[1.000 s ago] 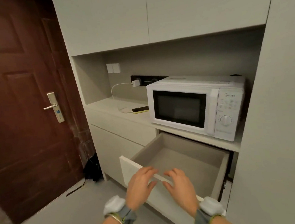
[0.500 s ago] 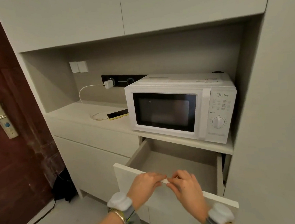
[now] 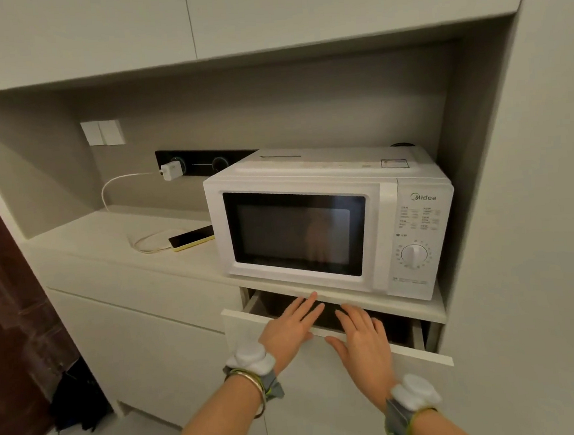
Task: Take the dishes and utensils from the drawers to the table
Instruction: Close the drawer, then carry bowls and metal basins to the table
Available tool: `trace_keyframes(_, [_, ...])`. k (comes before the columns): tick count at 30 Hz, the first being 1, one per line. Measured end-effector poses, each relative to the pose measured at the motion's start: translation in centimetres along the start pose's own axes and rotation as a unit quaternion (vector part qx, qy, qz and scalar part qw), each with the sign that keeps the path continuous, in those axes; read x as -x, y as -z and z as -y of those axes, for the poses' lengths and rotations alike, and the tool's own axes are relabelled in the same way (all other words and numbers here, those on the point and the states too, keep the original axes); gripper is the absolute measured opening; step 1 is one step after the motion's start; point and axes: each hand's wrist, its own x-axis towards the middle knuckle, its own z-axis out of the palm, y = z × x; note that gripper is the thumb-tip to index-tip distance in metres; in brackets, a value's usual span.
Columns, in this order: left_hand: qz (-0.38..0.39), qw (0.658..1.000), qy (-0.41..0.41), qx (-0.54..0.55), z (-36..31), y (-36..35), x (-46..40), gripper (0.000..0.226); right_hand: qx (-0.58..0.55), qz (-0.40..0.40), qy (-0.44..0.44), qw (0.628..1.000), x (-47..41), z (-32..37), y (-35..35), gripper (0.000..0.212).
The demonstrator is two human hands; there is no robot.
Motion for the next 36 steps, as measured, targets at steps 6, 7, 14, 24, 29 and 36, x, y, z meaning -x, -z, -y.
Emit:
trace_keyframes(6, [-0.031, 0.999, -0.013, -0.002, 2.1, -1.8, -2.9, 0.059, -0.005, -0.029, 0.003, 1.000, -2.1, -1.3, -1.8, 0.056])
trace_keyframes(7, [-0.037, 0.999, -0.018, -0.003, 2.1, -1.8, -3.0, 0.059, -0.009, -0.027, 0.005, 1.000, -2.1, -1.4, -1.7, 0.056])
trace_keyframes(14, [-0.109, 0.992, -0.036, 0.046, 3.1, -2.2, -4.6, 0.057, -0.011, -0.030, 0.000, 0.999, -2.9, -1.5, -2.3, 0.049])
trace_keyframes(24, [-0.172, 0.977, -0.057, 0.115, 4.0, -2.2, -5.3, 0.049, 0.024, -0.063, 0.008, 0.998, -3.3, -2.4, -4.1, 0.079])
trace_keyframes(29, [-0.204, 0.971, -0.050, 0.117, 3.7, -2.3, -6.0, 0.041, 0.032, -0.114, 0.018, 0.993, -4.3, -2.8, -5.2, 0.080])
trace_keyframes(36, [-0.267, 0.954, -0.030, 0.129, 2.9, -3.1, -6.1, 0.028, 0.011, -0.173, 0.004, 0.985, -5.0, -2.6, -6.4, 0.075])
